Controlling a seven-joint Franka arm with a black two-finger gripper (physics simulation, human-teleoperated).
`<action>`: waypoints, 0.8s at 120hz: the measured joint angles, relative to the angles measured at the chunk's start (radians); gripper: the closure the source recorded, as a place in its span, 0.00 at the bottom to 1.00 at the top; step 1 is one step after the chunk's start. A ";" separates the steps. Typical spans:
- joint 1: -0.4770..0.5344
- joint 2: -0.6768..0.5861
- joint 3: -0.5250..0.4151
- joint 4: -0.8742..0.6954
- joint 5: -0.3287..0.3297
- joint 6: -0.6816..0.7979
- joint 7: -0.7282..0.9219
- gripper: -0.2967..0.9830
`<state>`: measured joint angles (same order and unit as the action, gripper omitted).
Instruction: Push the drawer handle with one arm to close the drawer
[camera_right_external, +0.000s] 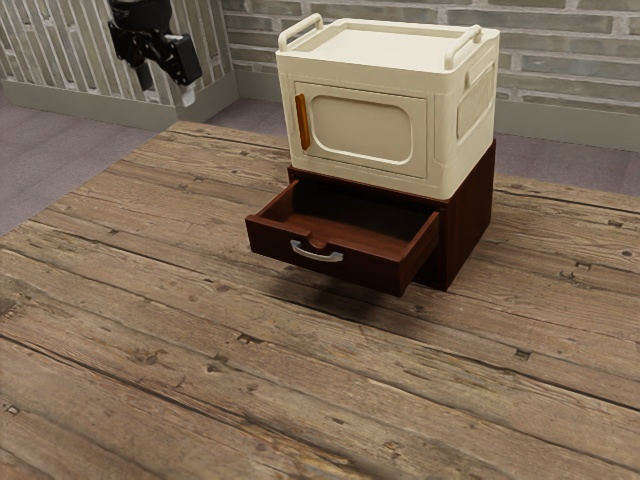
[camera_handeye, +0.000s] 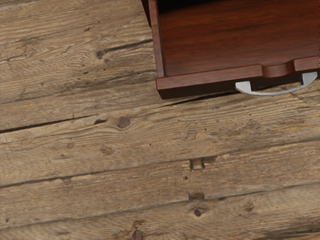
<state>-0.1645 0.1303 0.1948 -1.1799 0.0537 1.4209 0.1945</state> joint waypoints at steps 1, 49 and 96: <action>0.000 0.000 0.000 0.000 0.000 0.000 0.000 0.23; -0.005 -0.368 -0.031 -0.615 -0.035 0.102 -0.022 0.24; -0.009 -0.334 -0.089 -0.995 -0.058 0.541 -0.135 0.77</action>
<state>-0.1735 -0.2039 0.1060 -2.1748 -0.0048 1.9615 0.0599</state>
